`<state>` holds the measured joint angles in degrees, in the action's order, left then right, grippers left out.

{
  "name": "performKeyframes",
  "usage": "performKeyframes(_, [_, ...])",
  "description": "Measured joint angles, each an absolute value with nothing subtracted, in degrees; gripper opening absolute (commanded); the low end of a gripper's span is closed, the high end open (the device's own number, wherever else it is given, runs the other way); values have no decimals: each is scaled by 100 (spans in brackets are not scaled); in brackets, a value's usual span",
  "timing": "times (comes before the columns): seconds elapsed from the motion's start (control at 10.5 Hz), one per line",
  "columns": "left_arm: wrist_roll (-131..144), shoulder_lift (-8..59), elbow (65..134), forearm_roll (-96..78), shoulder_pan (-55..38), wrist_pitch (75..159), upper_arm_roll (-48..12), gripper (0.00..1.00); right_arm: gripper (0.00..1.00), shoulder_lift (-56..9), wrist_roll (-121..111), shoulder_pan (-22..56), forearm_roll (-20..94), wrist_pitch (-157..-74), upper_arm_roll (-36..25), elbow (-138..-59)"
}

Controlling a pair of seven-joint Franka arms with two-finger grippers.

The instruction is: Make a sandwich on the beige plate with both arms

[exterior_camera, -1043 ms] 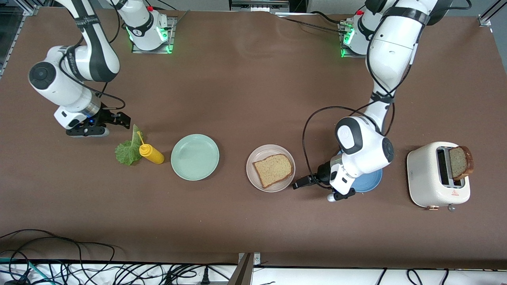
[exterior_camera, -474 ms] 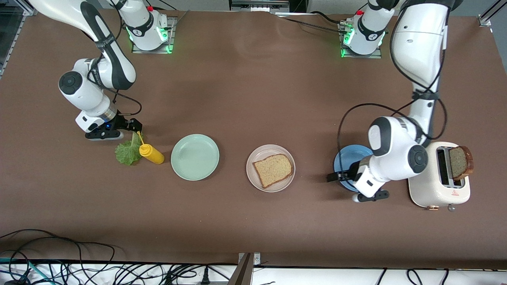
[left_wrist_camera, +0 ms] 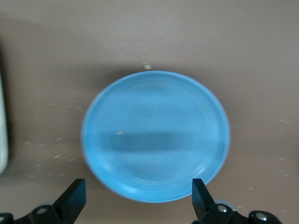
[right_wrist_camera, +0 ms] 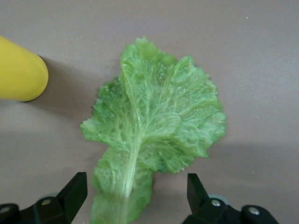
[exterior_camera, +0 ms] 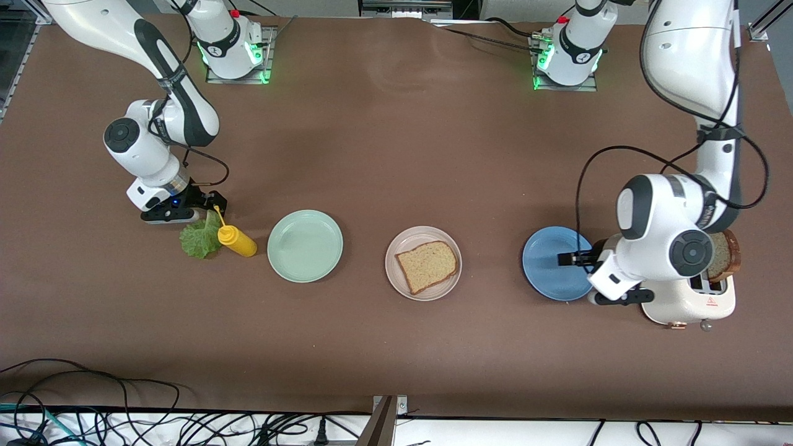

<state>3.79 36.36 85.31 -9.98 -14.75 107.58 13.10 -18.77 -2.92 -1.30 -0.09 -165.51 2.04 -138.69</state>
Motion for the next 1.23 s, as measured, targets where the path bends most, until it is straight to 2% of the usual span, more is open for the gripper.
performKeyframes(0.19, [374,3497,8532,-639,-1338,10403,1312,100,23,-1902,-345,-130,-9,-16607,204,-13869])
performKeyframes(0.28, [316,3410,8533,-461,-1270,10243,1313,100,14,-1902,-384,-130,-9,-16612,204,-13868])
performKeyframes(0.47, [88,3229,8539,-369,-1120,9953,1318,100,2,-1905,-439,-130,-9,-16614,204,-13867])
performKeyframes(0.95, [-162,2487,9020,-368,-974,9486,1244,100,0,-1830,-470,-130,-9,-16686,202,-13813])
performKeyframes(1.23, [-199,2026,9231,-368,-1016,9297,1144,100,0,-1520,-482,-131,-9,-16466,201,-13768])
